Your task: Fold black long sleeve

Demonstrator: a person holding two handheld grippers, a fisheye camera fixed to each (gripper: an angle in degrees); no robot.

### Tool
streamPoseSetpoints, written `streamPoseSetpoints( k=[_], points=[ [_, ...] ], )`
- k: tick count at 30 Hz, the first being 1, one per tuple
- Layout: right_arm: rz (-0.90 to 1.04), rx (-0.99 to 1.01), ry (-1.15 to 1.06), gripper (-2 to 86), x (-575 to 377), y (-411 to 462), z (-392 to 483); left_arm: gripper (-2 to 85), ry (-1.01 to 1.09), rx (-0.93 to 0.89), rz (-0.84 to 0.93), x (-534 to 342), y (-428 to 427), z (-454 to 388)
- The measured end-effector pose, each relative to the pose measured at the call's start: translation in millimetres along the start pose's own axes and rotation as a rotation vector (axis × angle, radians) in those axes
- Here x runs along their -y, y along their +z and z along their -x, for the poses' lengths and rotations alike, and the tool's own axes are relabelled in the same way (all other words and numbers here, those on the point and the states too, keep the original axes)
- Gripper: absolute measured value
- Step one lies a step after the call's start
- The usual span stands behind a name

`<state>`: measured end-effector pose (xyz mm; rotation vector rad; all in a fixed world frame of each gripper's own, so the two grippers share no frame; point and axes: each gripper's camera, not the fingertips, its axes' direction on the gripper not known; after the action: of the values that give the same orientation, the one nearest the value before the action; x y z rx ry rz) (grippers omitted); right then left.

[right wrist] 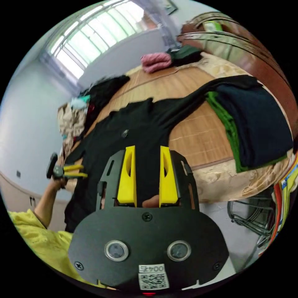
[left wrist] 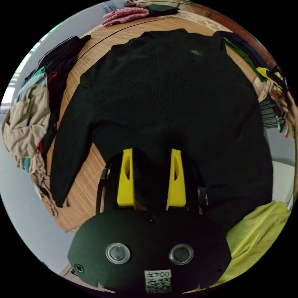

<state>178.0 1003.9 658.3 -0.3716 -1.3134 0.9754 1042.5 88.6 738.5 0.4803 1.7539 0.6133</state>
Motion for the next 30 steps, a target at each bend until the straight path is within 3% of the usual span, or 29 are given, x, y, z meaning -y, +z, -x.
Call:
streamPoseSetpoints(
  k=[2, 8, 13, 17, 21, 30],
  points=[
    [-0.153, -0.009, 0.100, 11.9, 12, -43, -46, 15.9, 0.004, 0.001, -0.008, -2, -2, 1],
    [-0.349, 0.065, 0.364, 12.2, 60, -129, -154, 17.1, 0.048, 0.035, 0.028, -2, 13, -12],
    [-0.439, 0.264, 0.627, 10.0, 92, -171, -236, 16.6, 0.032, 0.037, 0.028, -1, 13, -14],
    [-0.527, 0.245, 0.743, 11.6, 110, -189, -282, 15.6, 0.038, 0.045, 0.028, 0, 14, -17],
    [-0.514, 0.269, 0.809, 12.1, 129, -193, -310, 14.5, 0.054, 0.045, 0.049, 4, 15, -20],
    [-0.477, 0.074, 0.767, 13.7, 182, -187, -315, 14.1, 0.077, 0.041, 0.093, 11, 17, -21]
  ],
)
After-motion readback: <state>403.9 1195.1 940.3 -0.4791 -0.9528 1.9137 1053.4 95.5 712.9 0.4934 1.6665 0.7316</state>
